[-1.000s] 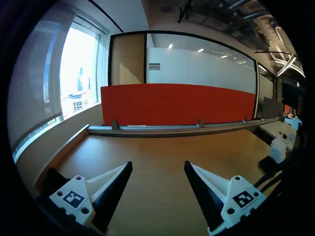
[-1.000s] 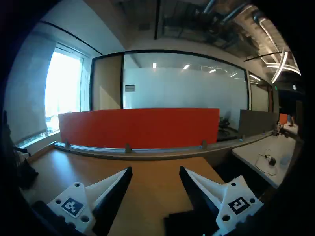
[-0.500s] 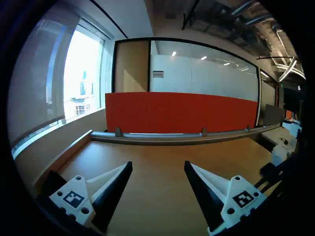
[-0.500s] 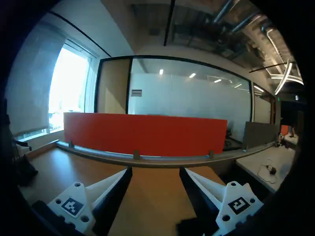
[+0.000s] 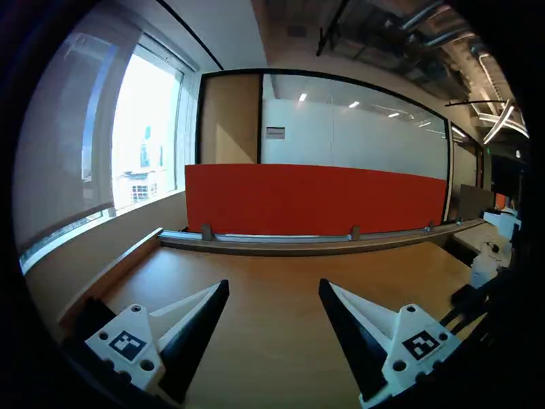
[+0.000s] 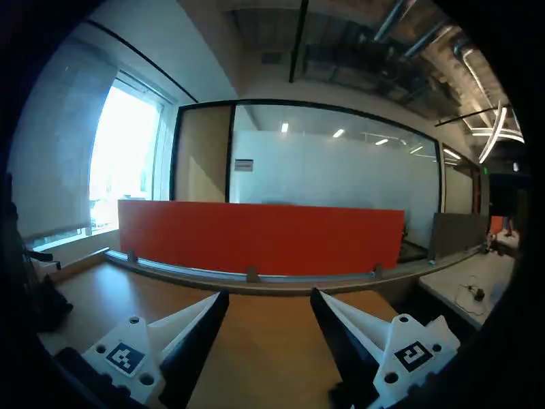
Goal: Fold towel
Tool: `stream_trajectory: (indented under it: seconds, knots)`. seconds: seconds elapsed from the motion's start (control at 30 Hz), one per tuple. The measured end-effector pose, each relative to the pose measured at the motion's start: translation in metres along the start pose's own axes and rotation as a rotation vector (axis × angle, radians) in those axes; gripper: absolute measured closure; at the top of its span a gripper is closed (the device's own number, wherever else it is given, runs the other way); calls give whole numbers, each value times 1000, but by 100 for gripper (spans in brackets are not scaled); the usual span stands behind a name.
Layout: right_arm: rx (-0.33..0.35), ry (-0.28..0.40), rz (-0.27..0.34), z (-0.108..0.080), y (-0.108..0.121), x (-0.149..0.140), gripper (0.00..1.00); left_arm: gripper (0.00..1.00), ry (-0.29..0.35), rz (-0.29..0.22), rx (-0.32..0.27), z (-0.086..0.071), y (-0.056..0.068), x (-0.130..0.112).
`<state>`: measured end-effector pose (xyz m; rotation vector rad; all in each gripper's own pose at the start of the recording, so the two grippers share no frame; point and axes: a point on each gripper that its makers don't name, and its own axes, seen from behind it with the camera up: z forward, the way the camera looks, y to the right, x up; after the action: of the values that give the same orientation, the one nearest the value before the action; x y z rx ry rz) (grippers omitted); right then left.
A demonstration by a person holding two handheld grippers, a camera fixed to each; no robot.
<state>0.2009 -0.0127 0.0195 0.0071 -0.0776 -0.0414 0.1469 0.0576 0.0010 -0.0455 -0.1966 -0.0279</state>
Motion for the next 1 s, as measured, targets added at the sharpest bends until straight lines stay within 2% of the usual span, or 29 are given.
stream_trajectory:
  seconds: [0.2,0.5,0.77,1.0]
  knots:
    - [-21,2,14,1,2,7,7,2,10,-2,1,2,-1,-1]
    - [21,3,45,3,-13,8,7,2,49,3,5,5,-1,1]
    - [53,-3,20,4,-28,4,6,2,85,22,13,8,-4,-1]
    - [62,-20,8,6,-33,-5,6,2,122,33,27,10,-11,-15]
